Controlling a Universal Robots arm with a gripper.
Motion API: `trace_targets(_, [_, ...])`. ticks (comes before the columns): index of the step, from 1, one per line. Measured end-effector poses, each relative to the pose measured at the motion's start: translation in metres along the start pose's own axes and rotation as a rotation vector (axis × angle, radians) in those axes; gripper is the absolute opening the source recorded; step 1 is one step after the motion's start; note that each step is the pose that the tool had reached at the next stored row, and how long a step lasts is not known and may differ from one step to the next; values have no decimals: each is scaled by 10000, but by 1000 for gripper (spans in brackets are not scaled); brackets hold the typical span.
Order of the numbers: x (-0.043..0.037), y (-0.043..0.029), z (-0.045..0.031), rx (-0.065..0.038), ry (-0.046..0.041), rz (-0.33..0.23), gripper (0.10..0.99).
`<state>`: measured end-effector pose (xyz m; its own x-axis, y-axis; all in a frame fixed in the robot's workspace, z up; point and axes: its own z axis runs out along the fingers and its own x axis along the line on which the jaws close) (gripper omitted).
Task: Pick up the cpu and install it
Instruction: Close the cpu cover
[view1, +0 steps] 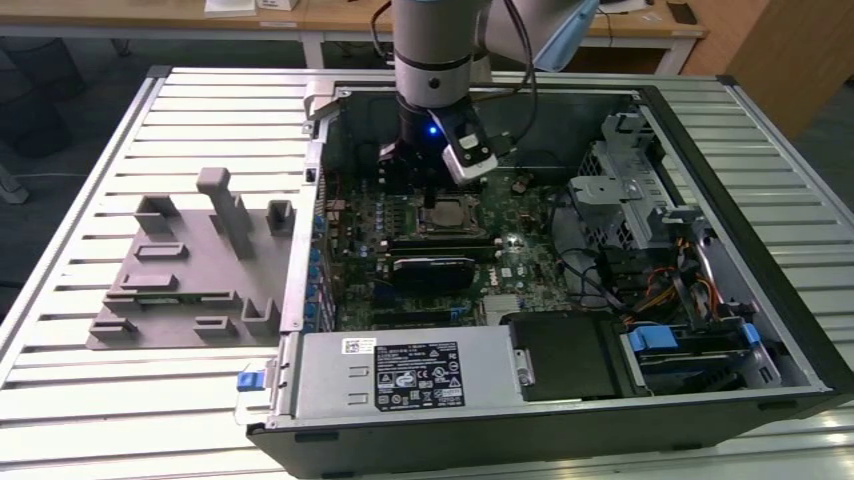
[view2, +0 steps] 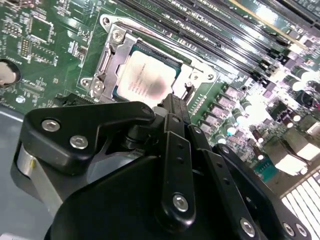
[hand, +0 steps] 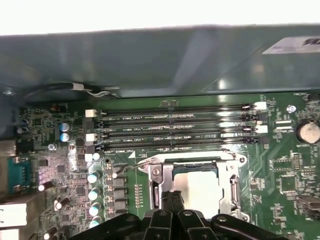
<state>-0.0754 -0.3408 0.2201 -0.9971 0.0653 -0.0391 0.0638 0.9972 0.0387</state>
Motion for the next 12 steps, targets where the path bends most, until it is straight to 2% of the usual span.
trace_targets(5, [-4,4,-91,3,-7,-1,106])
trace_targets(10, [-5,4,-97,5,-8,-1,106])
trace_targets(12, [-31,6,-97,8,-6,-1,106])
